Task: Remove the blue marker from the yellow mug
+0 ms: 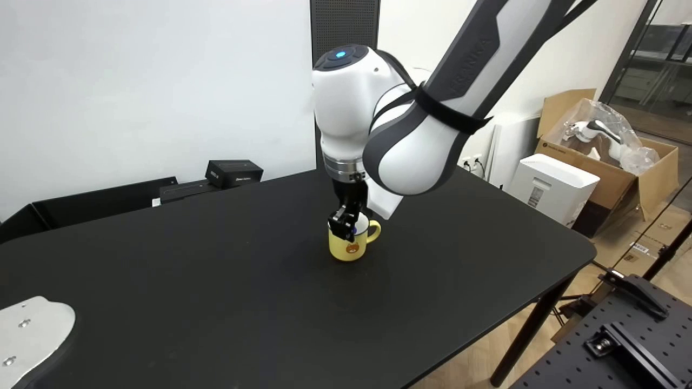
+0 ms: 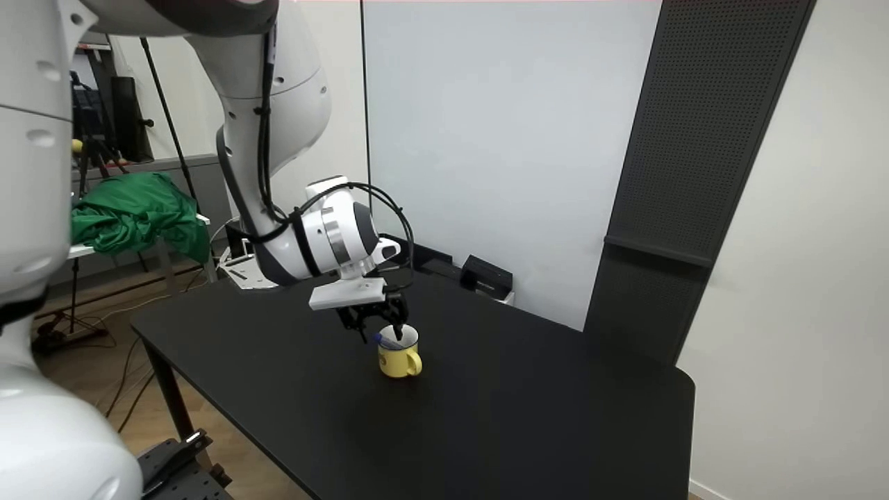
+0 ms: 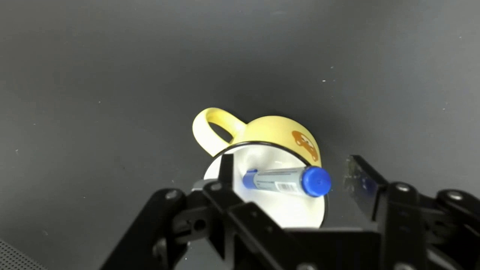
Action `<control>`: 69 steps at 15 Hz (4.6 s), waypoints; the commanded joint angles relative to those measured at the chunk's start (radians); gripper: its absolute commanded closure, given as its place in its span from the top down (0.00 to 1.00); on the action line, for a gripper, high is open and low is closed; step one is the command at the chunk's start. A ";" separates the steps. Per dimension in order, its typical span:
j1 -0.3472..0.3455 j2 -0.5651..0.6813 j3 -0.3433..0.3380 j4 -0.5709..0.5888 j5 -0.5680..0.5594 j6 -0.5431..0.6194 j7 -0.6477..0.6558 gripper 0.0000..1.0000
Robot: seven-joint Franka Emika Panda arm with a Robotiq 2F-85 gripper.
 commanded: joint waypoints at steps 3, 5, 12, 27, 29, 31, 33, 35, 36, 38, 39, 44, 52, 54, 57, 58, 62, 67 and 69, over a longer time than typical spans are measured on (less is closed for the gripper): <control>0.091 0.028 -0.087 0.040 0.008 -0.017 0.015 0.33; 0.104 0.025 -0.098 0.038 0.010 -0.014 0.013 0.19; 0.106 -0.040 -0.101 -0.003 0.044 -0.006 -0.008 0.06; -0.006 -0.465 -0.062 -0.153 -0.351 -0.132 0.355 0.06; -0.041 -0.455 -0.061 -0.166 -0.343 -0.105 0.346 0.06; -0.068 -0.424 -0.081 -0.180 -0.292 -0.018 0.295 0.06; -0.070 -0.387 -0.125 -0.196 -0.261 0.099 0.257 0.06; -0.082 -0.345 -0.154 -0.213 -0.216 0.229 0.200 0.06; -0.087 -0.320 -0.169 -0.223 -0.174 0.302 0.151 0.06; -0.096 -0.269 -0.183 -0.244 -0.081 0.407 0.052 0.06; -0.102 -0.245 -0.183 -0.254 -0.033 0.445 0.006 0.06; -0.198 -0.125 -0.091 -0.285 0.136 0.566 -0.149 0.06; -0.544 0.024 0.204 -0.239 0.160 0.586 -0.235 0.06; -0.621 0.039 0.257 -0.228 0.159 0.576 -0.253 0.06; -0.711 0.053 0.319 -0.213 0.160 0.552 -0.277 0.06; -0.728 0.053 0.329 -0.208 0.160 0.541 -0.285 0.06; -0.725 0.039 0.318 -0.184 0.167 0.466 -0.308 0.06; -0.723 0.045 0.327 -0.160 0.179 0.392 -0.325 0.60; -0.721 0.045 0.329 -0.154 0.182 0.370 -0.326 0.73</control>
